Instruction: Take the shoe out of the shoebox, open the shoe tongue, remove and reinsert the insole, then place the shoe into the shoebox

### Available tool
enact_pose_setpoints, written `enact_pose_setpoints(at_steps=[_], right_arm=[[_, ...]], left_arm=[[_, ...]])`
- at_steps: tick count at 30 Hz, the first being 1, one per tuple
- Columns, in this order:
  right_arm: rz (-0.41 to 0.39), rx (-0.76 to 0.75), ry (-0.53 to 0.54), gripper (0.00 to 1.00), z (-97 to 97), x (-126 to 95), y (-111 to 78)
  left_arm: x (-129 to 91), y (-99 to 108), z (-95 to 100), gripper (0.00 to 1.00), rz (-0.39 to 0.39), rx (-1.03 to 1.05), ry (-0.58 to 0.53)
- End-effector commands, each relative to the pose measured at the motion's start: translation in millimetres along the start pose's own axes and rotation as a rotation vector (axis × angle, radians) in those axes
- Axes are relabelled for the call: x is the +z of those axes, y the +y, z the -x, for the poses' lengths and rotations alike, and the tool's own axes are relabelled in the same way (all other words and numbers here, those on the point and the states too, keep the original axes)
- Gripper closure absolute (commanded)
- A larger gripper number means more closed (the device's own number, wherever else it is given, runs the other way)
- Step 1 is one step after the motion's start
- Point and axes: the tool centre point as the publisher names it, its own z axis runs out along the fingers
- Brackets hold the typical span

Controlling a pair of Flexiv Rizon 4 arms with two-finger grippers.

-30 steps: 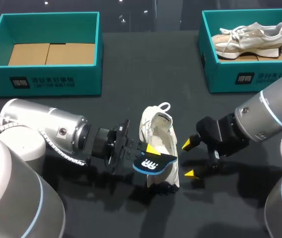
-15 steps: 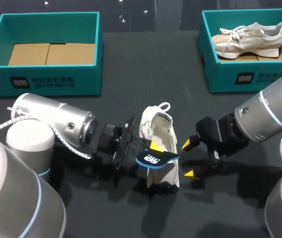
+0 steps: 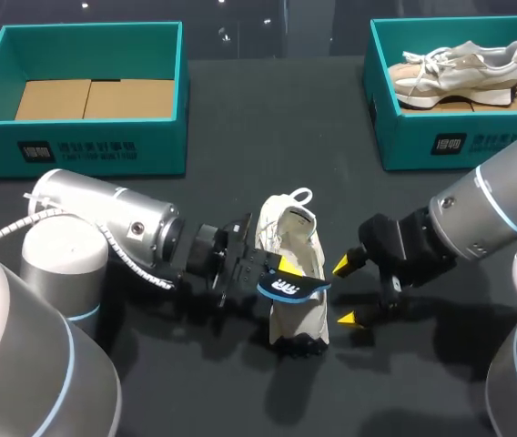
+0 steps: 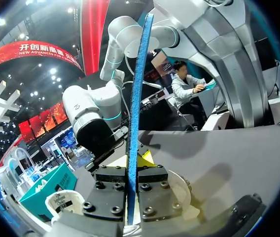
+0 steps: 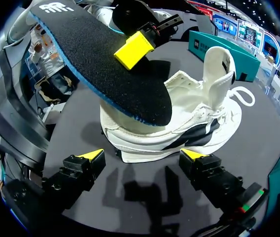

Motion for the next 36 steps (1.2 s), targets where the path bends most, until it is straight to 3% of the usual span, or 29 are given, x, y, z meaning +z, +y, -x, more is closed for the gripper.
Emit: enact_pose_setpoints(at_steps=[1,21,36], right_arm=[[0.001,-0.001,-0.003,0.0,-1.9,-1,-0.5],[0.001,-0.001,-0.003,0.0,-1.9,-1,-0.5],[0.001,-0.001,-0.003,0.0,-1.9,-1,-0.5]], left_arm=[[6,2,-3.4,1.0,0.011,-0.007,-0.012],[5,22,-10.9,1.0,0.105,-0.053,-0.152],[-6,45,-3.2,1.0,0.157,-0.076,-0.251]])
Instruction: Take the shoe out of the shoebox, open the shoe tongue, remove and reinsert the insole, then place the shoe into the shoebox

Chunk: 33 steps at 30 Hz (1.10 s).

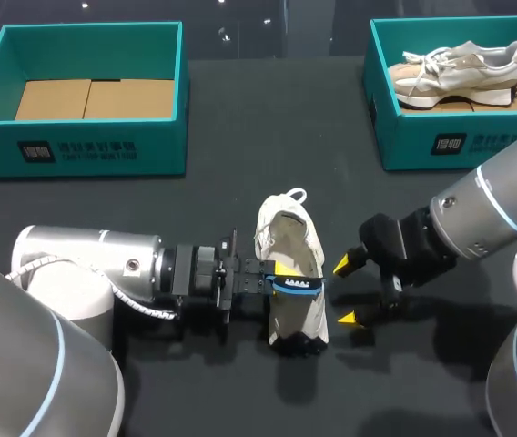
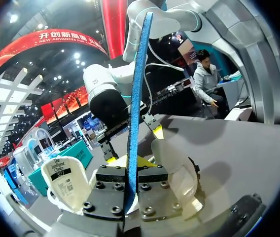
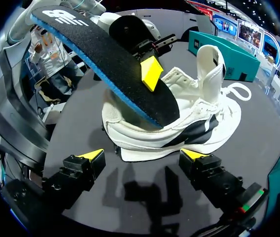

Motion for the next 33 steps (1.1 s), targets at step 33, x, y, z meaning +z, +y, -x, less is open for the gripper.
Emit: enact_pose_setpoints(at_steps=[33], right_arm=[[0.0,-0.001,-0.003,0.0,-1.7,0,-0.3]], left_arm=[[6,-2,13.9,0.63,0.161,0.011,-0.024]])
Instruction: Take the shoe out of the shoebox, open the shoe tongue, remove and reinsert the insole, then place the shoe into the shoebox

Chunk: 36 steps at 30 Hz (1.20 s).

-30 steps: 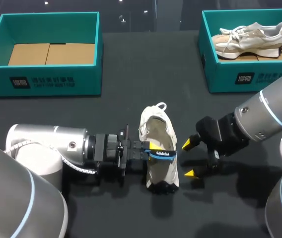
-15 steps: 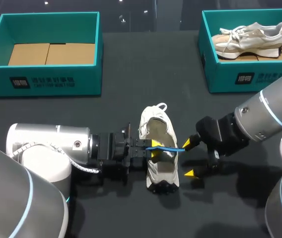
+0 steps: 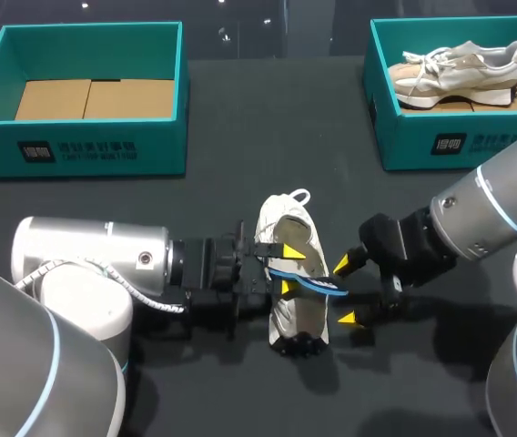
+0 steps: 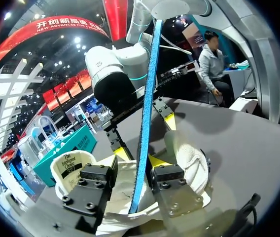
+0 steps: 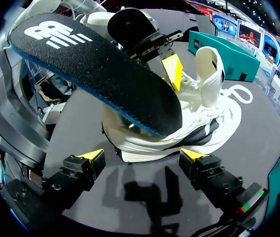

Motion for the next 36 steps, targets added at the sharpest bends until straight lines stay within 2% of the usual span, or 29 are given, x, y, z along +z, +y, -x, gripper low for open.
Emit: enact_pose_setpoints(at_steps=[1,7,10,13,14,15,19,29,36], right_arm=[[-0.001,-0.001,-0.003,0.0,-1.6,0,-0.1],[-0.001,-0.001,-0.003,0.0,-1.6,0,-0.1],[-0.001,-0.001,-0.003,0.0,-1.6,0,-0.1],[-0.001,-0.001,-0.003,0.0,-1.6,0,-0.1],[-0.001,-0.001,-0.003,0.0,-1.6,0,-0.1],[-0.001,-0.001,-0.003,0.0,-1.6,0,-0.1],[-0.001,-0.001,-0.003,0.0,-1.6,0,-0.1],[-0.001,-0.001,-0.003,0.0,-1.6,0,-0.1],[-0.001,-0.001,-0.003,0.0,-1.6,0,-0.1]], left_arm=[[-2,-10,-0.5,0.62,-0.006,0.007,0.0],[3,-28,-3.1,0.62,-0.026,0.027,0.02],[5,-34,-5.0,0.66,-0.036,0.037,0.031],[6,-39,-7.5,0.8,-0.051,0.05,0.054],[7,-39,-8.2,0.96,-0.058,0.053,0.062],[7,-40,-8.5,1.0,-0.063,0.059,0.067],[8,-32,-9.3,1.0,-0.076,0.071,0.075],[10,6,-2.5,1.0,-0.062,0.094,0.043],[12,14,0.4,1.0,-0.034,0.085,0.038]])
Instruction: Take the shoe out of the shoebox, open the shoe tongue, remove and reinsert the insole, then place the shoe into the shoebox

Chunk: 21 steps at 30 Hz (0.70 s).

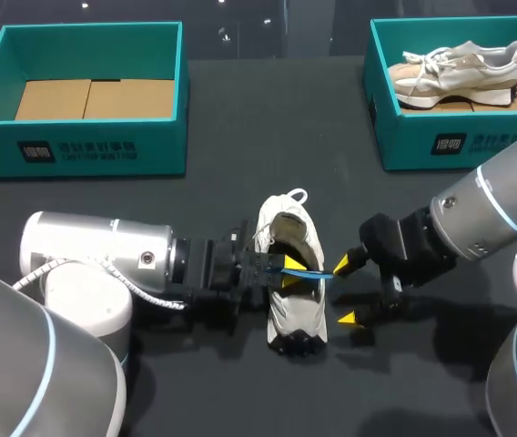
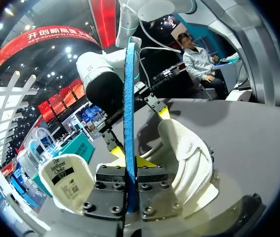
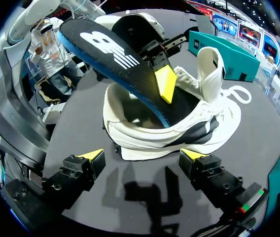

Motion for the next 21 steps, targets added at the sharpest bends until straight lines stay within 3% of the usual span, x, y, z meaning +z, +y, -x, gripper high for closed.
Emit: enact_pose_setpoints(at_steps=[1,3,4,14,16,17,19,20,21], right_arm=[[-0.001,-0.001,-0.003,0.0,-1.6,0,-0.1],[-0.001,-0.001,-0.003,0.0,-1.6,0,-0.1],[-0.001,-0.001,-0.003,0.0,-1.6,0,-0.1],[-0.001,-0.001,-0.003,0.0,-1.6,0,-0.1],[-0.001,-0.001,-0.003,0.0,-1.6,0,-0.1],[-0.001,-0.001,-0.003,0.0,-1.6,0,-0.1],[-0.001,-0.001,-0.003,0.0,-1.6,0,-0.1],[-0.001,-0.001,-0.003,0.0,-1.6,0,-0.1],[-0.001,-0.001,-0.003,0.0,-1.6,0,-0.1]], left_arm=[[5,0,3.1,1.0,0.009,-0.002,0.002],[4,-6,3.6,0.69,0.006,-0.003,0.002],[3,-9,3.7,0.65,0.003,-0.001,0.002],[-4,-40,3.2,0.62,-0.035,0.017,0.007],[-3,-44,1.5,0.57,-0.044,0.018,0.018],[-2,-45,0.7,0.59,-0.047,0.021,0.022],[0,-47,-1.6,0.79,-0.052,0.021,0.027],[1,-47,-2.9,0.95,-0.053,0.021,0.03],[3,-47,-4.0,1.0,-0.055,0.019,0.033]])
